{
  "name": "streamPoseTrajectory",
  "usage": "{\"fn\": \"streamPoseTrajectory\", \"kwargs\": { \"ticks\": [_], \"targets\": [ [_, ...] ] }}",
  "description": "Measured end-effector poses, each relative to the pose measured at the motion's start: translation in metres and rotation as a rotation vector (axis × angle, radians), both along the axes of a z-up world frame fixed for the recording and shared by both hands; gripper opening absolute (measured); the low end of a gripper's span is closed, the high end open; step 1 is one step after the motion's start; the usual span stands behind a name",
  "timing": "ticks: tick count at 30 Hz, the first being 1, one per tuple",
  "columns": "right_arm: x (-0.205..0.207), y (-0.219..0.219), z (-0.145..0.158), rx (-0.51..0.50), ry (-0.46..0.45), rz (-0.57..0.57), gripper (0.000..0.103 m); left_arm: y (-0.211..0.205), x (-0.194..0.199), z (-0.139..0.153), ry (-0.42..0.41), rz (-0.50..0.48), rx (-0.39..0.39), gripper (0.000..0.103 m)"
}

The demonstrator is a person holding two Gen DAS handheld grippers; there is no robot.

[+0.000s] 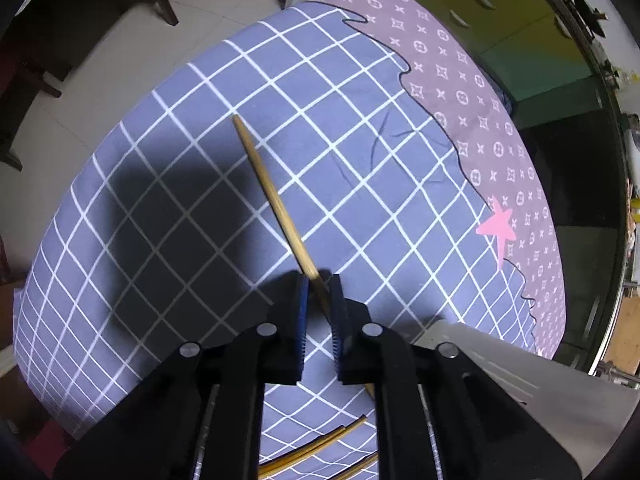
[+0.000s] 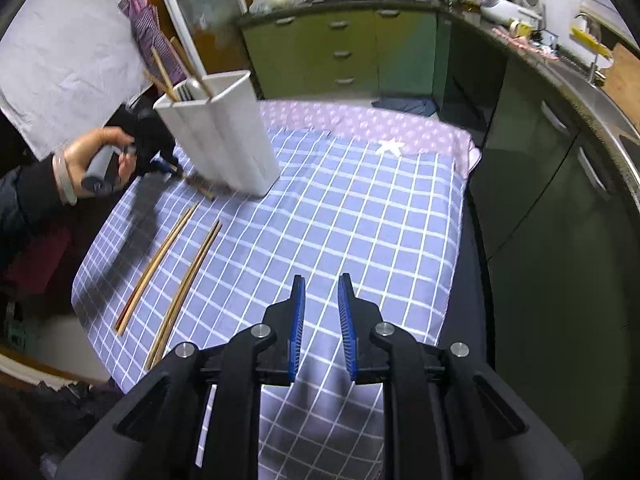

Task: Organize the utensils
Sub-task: 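Grasp a wooden chopstick with the left tool and lift it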

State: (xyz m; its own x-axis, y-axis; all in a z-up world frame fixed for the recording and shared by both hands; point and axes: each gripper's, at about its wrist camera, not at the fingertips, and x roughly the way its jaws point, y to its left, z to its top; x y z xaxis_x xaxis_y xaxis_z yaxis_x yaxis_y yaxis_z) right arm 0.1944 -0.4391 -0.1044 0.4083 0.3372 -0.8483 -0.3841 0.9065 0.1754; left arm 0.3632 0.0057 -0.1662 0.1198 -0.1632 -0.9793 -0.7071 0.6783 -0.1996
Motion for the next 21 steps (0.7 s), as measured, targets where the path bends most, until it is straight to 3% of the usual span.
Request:
{"fn": "streamPoseTrajectory", "kwargs": {
  "ticks": [7,12,21],
  "targets": [
    [-0.002,-0.001,0.001,0.022,0.010,-0.006,0.018,0.011,0.000,0.014,-0.066,-0.121,0.051,0.009],
    [-0.003,0.001,0.003,0.040,0.012,-0.015,0.017,0.010,-0.022,0.051,-0.196,-0.253,0.141,0.007],
    [-0.010,0.016,0.013,0.061,0.001,-0.022,0.017,-0.014,-0.068,0.103,-0.495,-0.413,0.190,0.005]
  ]
}}
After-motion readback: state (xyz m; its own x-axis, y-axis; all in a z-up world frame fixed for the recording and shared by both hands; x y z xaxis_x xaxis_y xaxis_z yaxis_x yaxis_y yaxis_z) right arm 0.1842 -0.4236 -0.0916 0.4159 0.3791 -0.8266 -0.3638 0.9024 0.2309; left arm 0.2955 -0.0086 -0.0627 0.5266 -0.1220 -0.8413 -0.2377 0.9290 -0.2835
